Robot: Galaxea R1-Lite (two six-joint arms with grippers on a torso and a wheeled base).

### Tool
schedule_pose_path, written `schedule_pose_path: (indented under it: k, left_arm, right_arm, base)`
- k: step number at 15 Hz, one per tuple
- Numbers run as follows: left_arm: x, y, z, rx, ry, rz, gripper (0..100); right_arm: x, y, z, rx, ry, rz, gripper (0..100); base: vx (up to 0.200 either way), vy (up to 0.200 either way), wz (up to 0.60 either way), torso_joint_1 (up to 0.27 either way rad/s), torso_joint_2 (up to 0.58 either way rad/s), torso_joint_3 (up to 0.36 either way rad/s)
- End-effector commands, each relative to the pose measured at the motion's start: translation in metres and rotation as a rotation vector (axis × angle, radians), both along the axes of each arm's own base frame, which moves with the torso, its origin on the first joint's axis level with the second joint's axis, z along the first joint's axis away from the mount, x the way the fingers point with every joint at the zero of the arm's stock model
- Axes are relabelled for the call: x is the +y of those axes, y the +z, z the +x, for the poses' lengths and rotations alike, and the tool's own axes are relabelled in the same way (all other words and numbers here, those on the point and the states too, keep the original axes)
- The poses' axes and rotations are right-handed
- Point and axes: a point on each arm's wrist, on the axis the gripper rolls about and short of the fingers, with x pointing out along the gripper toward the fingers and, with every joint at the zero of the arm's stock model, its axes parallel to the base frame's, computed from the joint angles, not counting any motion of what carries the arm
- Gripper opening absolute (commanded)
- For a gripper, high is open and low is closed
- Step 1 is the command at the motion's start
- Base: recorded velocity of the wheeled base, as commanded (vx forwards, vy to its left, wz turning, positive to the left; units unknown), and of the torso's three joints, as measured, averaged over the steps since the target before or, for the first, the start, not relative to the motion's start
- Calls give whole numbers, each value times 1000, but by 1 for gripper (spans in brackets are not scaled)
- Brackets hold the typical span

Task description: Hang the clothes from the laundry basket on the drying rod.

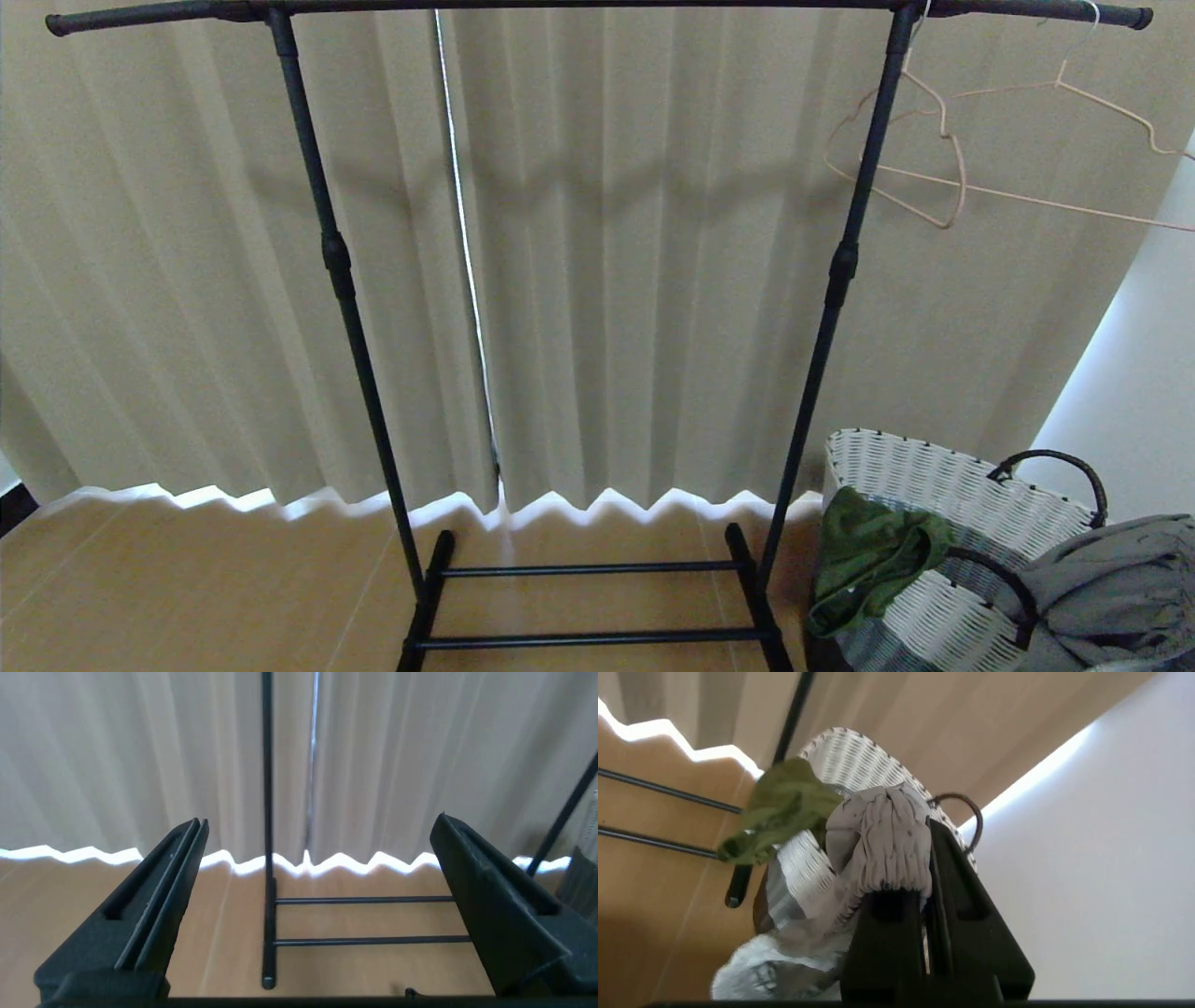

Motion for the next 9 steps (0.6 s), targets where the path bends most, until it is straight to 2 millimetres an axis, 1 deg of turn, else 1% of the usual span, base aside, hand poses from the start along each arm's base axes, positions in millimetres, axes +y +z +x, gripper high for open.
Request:
schedule_pose_path:
  k: [1,5,9]
  left_arm:
    - [0,0,0,-1,1,1,100]
    - [0,0,0,2,-6,6,100]
    - [0,0,0,1,-14,26,100]
  right_arm:
    - [0,1,0,-1,-2,-1,0]
    - [0,4,1,-14,-2,-1,0]
    - [0,14,3,-41,17,4,0]
  base:
    - [0,0,0,0,0,0]
    - [0,0,0,0,0,0]
    - [0,0,0,0,0,0]
